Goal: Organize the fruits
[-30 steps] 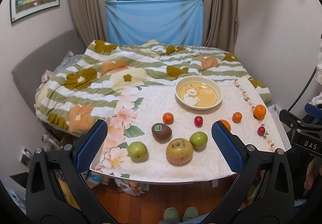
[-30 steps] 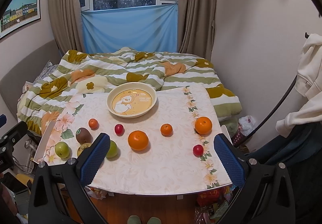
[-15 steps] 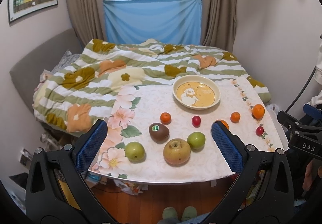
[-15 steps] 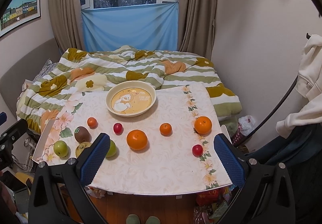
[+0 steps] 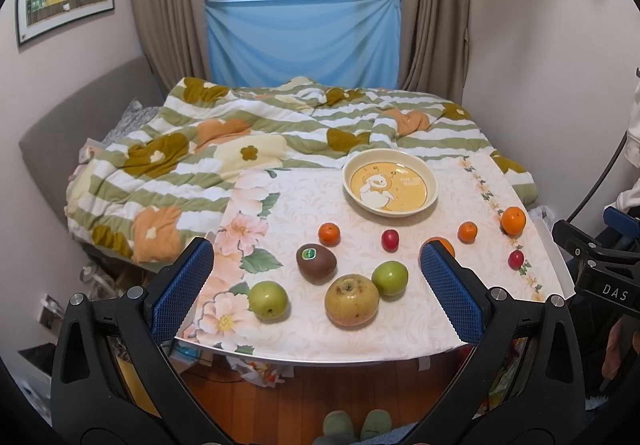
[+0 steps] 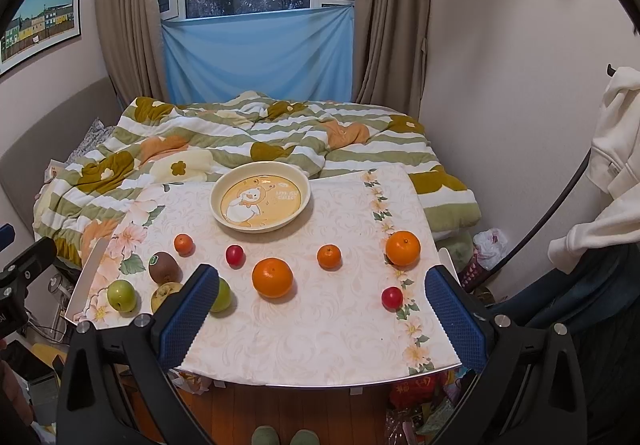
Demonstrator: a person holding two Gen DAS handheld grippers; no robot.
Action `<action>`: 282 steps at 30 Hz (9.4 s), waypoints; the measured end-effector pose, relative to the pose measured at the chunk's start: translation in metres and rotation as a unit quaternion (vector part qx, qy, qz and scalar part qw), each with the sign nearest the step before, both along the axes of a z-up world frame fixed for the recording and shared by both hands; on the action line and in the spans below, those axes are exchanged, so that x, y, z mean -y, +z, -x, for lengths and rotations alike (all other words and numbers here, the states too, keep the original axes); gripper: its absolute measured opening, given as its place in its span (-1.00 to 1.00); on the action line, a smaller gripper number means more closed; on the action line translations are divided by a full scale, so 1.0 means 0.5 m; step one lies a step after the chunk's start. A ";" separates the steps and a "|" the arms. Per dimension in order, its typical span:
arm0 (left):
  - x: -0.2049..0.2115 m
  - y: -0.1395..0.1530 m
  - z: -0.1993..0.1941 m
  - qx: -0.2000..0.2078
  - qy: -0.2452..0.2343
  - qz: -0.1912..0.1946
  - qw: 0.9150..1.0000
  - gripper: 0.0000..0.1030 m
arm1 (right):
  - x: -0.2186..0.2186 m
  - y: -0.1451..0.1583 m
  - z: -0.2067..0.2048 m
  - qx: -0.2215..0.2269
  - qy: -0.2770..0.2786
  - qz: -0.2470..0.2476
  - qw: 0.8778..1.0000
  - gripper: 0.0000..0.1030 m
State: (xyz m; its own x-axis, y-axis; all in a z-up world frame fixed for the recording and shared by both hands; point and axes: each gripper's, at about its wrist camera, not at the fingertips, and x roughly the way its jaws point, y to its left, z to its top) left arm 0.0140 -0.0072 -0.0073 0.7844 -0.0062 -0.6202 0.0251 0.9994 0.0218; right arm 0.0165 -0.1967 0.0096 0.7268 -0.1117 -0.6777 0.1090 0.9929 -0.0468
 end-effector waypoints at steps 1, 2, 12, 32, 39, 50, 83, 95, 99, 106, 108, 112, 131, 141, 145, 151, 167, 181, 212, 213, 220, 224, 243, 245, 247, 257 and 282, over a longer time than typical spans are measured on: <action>0.000 0.000 0.000 0.000 0.000 0.001 1.000 1.00 | 0.000 -0.001 -0.003 0.000 0.000 0.001 1.000 0.99; 0.001 -0.001 -0.001 -0.001 0.000 0.001 1.000 1.00 | 0.000 0.000 0.000 0.000 -0.001 0.000 1.000 0.99; 0.001 -0.009 -0.007 -0.009 -0.006 -0.004 1.000 1.00 | 0.001 -0.004 0.000 0.002 -0.003 -0.003 1.000 0.99; 0.039 -0.246 -0.122 -0.107 0.013 -0.044 0.993 1.00 | 0.045 -0.191 -0.122 -0.077 0.076 0.010 0.994 0.99; 0.049 -0.328 -0.153 -0.137 0.016 -0.015 0.990 1.00 | 0.035 -0.278 -0.165 -0.114 0.128 0.018 0.985 0.99; 0.069 -0.398 -0.188 -0.170 0.012 -0.005 0.985 1.00 | 0.033 -0.342 -0.217 -0.150 0.171 0.004 0.974 0.99; 0.014 -0.419 -0.181 -0.195 0.022 0.025 0.980 0.61 | -0.050 -0.382 -0.297 -0.178 0.237 -0.004 0.955 0.20; 0.016 -0.393 -0.178 -0.182 0.022 0.026 0.983 0.61 | -0.043 -0.358 -0.286 -0.165 0.228 -0.020 0.959 0.07; 0.022 -0.364 -0.175 -0.170 0.022 0.026 0.985 0.61 | -0.030 -0.333 -0.281 -0.158 0.222 -0.033 0.962 0.07; 0.039 -0.280 -0.180 -0.135 0.015 0.024 0.990 0.61 | 0.000 -0.248 -0.274 -0.123 0.212 -0.050 0.968 0.07; 0.047 -0.246 -0.186 -0.117 0.011 0.021 0.993 0.61 | 0.009 -0.217 -0.273 -0.109 0.210 -0.051 0.970 0.07; 0.057 -0.199 -0.207 -0.090 0.001 0.023 0.996 0.61 | 0.028 -0.164 -0.281 -0.086 0.202 -0.049 0.974 0.07; 0.076 -0.152 -0.536 -0.082 -0.105 0.049 0.990 0.61 | 0.049 -0.107 -0.462 -0.048 0.133 -0.056 0.988 0.07; 0.122 -0.242 -0.721 -0.125 -0.181 0.038 0.975 0.61 | 0.055 -0.165 -0.571 -0.079 0.065 -0.088 0.991 0.07; 0.151 -0.281 -0.761 -0.138 -0.201 0.019 0.970 0.61 | 0.061 -0.193 -0.597 -0.094 0.048 -0.095 0.990 0.07; 0.198 -0.332 -0.793 -0.153 -0.232 -0.017 0.960 0.61 | 0.076 -0.221 -0.622 -0.111 0.028 -0.100 0.988 0.07; 0.269 -0.391 -0.802 -0.159 -0.274 -0.067 0.946 0.67 | 0.116 -0.239 -0.623 -0.127 0.002 -0.101 0.987 0.07; 0.200 -0.333 -0.776 -0.150 -0.230 -0.056 0.960 1.00 | 0.106 -0.215 -0.623 -0.119 0.027 -0.098 0.988 0.07; -0.020 -0.331 -0.691 -0.192 -0.088 0.000 0.978 1.00 | -0.018 -0.331 -0.663 -0.089 0.165 0.024 0.982 0.50; -0.022 -0.331 -0.689 -0.193 -0.085 0.000 0.978 1.00 | -0.020 -0.327 -0.661 -0.083 0.164 0.029 0.982 0.64; -0.043 -0.315 -0.666 -0.189 -0.065 0.008 0.980 1.00 | 0.000 -0.301 -0.637 -0.062 0.155 0.017 0.986 0.99; -0.045 -0.290 -0.646 -0.179 -0.058 0.005 0.982 1.00 | 0.011 -0.271 -0.622 -0.066 0.154 0.004 0.986 0.99; -0.075 -0.077 -0.354 -0.090 0.026 0.003 0.996 1.00 | 0.077 -0.067 -0.373 -0.037 0.151 -0.054 0.986 1.00; -0.077 -0.071 -0.321 -0.091 0.037 0.003 0.995 1.00 | 0.080 -0.055 -0.345 -0.032 0.150 -0.057 0.987 1.00; -0.081 -0.064 -0.281 -0.089 0.047 0.007 0.995 1.00 | 0.080 -0.045 -0.325 -0.030 0.153 -0.061 0.986 1.00; -0.125 -0.097 -0.156 -0.098 0.069 0.015 0.993 1.00 | 0.026 -0.070 -0.225 -0.036 0.146 -0.058 0.987 1.00; -0.172 -0.387 -0.175 -0.130 -0.013 0.046 0.990 0.98 | -0.180 -0.333 -0.187 -0.096 0.092 -0.092 0.987 1.00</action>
